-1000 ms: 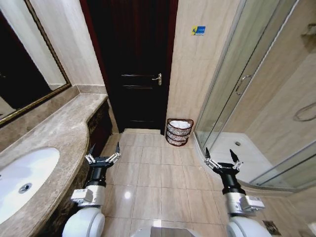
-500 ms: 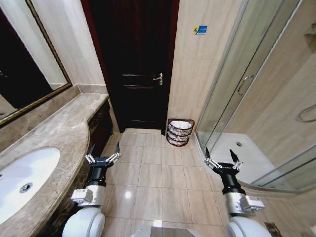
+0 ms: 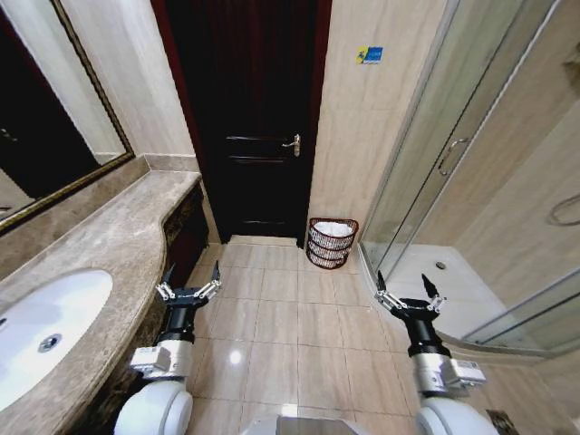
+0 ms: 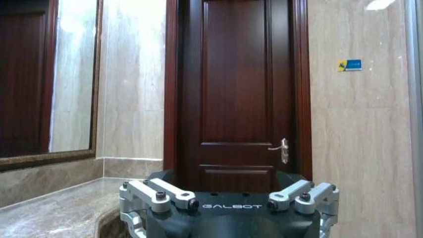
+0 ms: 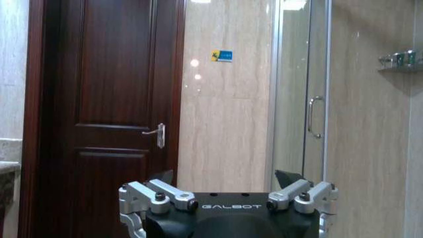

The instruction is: Discard the used towel into the hamper.

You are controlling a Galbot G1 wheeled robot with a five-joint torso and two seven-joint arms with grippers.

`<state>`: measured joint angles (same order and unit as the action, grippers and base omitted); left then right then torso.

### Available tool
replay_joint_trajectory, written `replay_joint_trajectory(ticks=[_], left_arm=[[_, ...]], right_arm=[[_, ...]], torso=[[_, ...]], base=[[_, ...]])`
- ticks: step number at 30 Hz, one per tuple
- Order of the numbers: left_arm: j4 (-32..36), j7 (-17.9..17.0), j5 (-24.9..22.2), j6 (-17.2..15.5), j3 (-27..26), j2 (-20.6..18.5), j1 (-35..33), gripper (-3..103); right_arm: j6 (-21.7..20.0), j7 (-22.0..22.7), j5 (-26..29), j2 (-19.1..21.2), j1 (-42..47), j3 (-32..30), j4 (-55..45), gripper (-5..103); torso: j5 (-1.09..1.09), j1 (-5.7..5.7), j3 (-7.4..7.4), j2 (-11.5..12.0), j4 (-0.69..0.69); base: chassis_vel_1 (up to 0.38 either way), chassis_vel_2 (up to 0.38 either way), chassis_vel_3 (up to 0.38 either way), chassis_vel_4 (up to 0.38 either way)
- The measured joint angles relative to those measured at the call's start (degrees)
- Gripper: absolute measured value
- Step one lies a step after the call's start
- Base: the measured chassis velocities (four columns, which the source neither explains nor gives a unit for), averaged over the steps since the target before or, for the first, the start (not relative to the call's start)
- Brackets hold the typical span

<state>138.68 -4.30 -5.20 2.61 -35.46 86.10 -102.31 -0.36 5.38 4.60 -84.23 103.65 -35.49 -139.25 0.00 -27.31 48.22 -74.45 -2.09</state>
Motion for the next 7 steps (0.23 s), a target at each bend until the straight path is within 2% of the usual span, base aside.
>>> replay_joint_trajectory(ticks=[7], left_arm=[[0.0, 0.0, 0.0, 0.0, 0.0, 0.0, 0.0, 100]], right_arm=[[0.0, 0.0, 0.0, 0.0, 0.0, 0.0, 0.0, 100]], torso=[[0.0, 0.0, 0.0, 0.0, 0.0]], base=[[0.0, 0.0, 0.0, 0.0]])
